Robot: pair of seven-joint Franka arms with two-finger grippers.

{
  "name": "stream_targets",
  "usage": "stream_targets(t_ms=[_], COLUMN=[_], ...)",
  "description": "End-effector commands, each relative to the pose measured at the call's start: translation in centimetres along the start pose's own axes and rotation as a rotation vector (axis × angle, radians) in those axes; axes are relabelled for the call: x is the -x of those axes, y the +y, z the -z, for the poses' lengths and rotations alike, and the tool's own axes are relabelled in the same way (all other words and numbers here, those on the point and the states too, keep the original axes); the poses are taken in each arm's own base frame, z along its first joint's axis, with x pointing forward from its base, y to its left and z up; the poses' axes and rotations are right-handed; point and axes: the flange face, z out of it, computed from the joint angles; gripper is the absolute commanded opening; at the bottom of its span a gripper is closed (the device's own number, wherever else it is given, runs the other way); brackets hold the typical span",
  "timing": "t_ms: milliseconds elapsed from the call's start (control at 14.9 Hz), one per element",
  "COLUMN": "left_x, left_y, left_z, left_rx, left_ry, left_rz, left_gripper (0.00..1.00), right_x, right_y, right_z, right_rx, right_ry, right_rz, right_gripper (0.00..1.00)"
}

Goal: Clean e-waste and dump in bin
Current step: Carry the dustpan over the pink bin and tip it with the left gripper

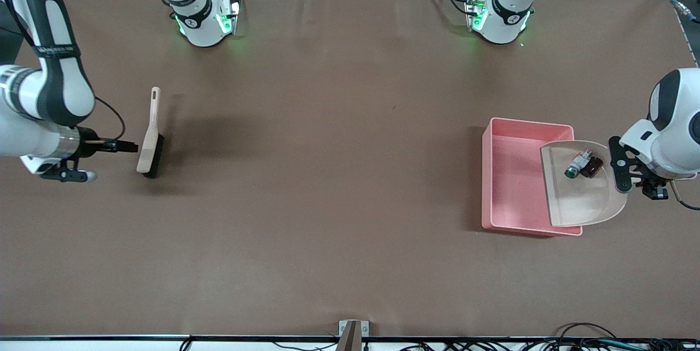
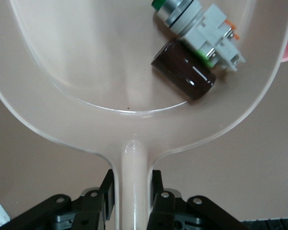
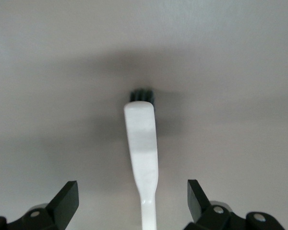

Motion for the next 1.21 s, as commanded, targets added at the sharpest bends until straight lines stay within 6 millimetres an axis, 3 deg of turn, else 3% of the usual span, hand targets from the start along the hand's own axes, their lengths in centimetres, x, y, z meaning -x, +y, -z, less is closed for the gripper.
stream_targets(t_ms=[0,269,471,606,740,875,1076,1144], left_x=[0.5,0.4,-0.7,-0.9,-0.5,-0.2,-0.2,-0.3], left_y=[1.0,1.0,1.0,1.0,0.7,0.3,-0.7,-1.0], left_z=[1.6,1.6,2.4,2.9,3.4,4.2,7.8,9.2], left_rx=[-0.014,-0.007,0.000,0.000,-0.015,-0.030,-0.088,-0.104], left_ry=[-0.110,-0.165,-0.238,-0.268,-0.277,-0.279,-0.250,-0.206], left_rz=[0.006,0.020,0.051,0.063,0.068,0.075,0.103,0.122], left_gripper=[0.00,0.00,0.00,0.00,0.00,0.00,0.00,0.00], right_x=[0.0,3.2,6.3,7.6,8.4,10.3,14.2,14.4], right_y=[-2.3,-6.6,-7.8,-8.2,-8.9,-9.8,-11.3,-11.5], right_z=[5.6,15.5,20.6,22.7,23.4,25.1,27.5,27.8], right_rx=[0.000,0.024,0.044,0.056,0.089,0.095,0.106,0.108], right_ry=[0.039,0.067,0.152,0.196,0.208,0.236,0.246,0.249], right_rz=[-0.035,-0.029,-0.020,-0.012,0.001,0.017,0.051,0.066], right_gripper=[1.00,1.00,1.00,1.00,1.00,1.00,1.00,1.00])
